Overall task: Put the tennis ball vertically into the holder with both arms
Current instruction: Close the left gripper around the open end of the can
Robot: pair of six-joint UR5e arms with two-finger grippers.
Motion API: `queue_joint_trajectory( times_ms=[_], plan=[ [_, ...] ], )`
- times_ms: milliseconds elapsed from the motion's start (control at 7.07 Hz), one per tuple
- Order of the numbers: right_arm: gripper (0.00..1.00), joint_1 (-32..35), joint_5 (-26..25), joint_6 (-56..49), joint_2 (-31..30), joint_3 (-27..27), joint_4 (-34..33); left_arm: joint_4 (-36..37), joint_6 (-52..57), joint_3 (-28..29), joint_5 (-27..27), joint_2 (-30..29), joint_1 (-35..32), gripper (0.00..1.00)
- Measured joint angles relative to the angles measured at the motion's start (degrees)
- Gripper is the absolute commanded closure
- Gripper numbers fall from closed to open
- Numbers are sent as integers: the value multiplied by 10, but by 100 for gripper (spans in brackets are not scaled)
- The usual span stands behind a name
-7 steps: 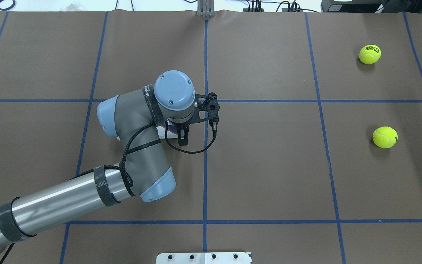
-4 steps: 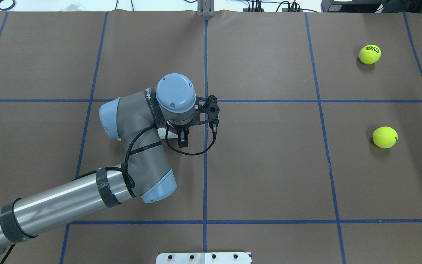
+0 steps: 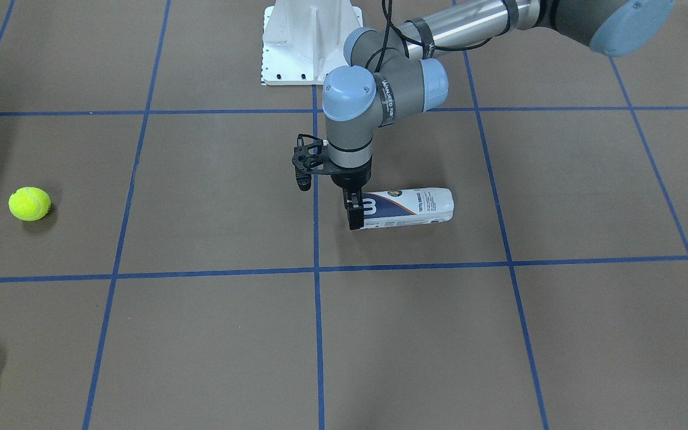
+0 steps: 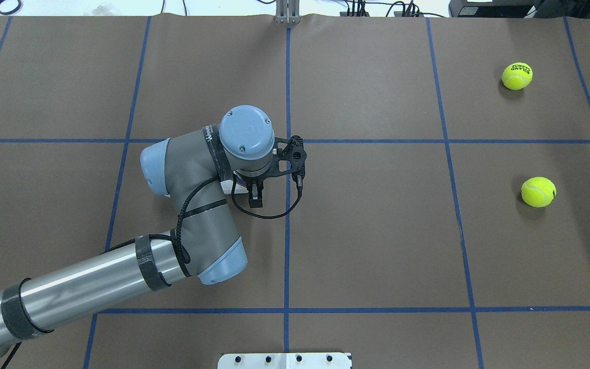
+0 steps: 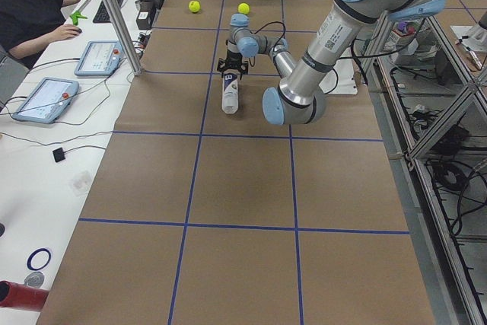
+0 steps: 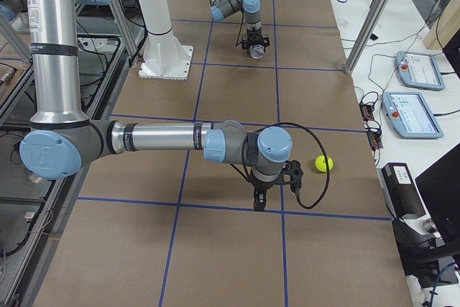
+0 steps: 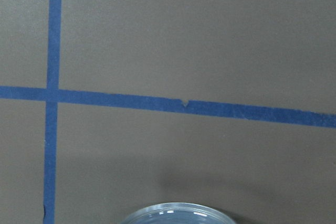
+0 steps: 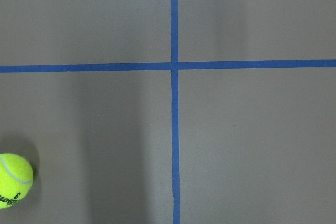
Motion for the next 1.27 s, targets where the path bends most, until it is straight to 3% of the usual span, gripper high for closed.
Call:
queue_joint_trajectory(
  times_ms=[141, 1273],
  plan=[
    [1, 0, 0, 0, 0, 0, 0, -14, -1, 6, 0, 0, 1, 6],
    [1, 0, 18, 0, 0, 5, 2, -38, 1, 12, 5, 4, -3, 1]
  ],
)
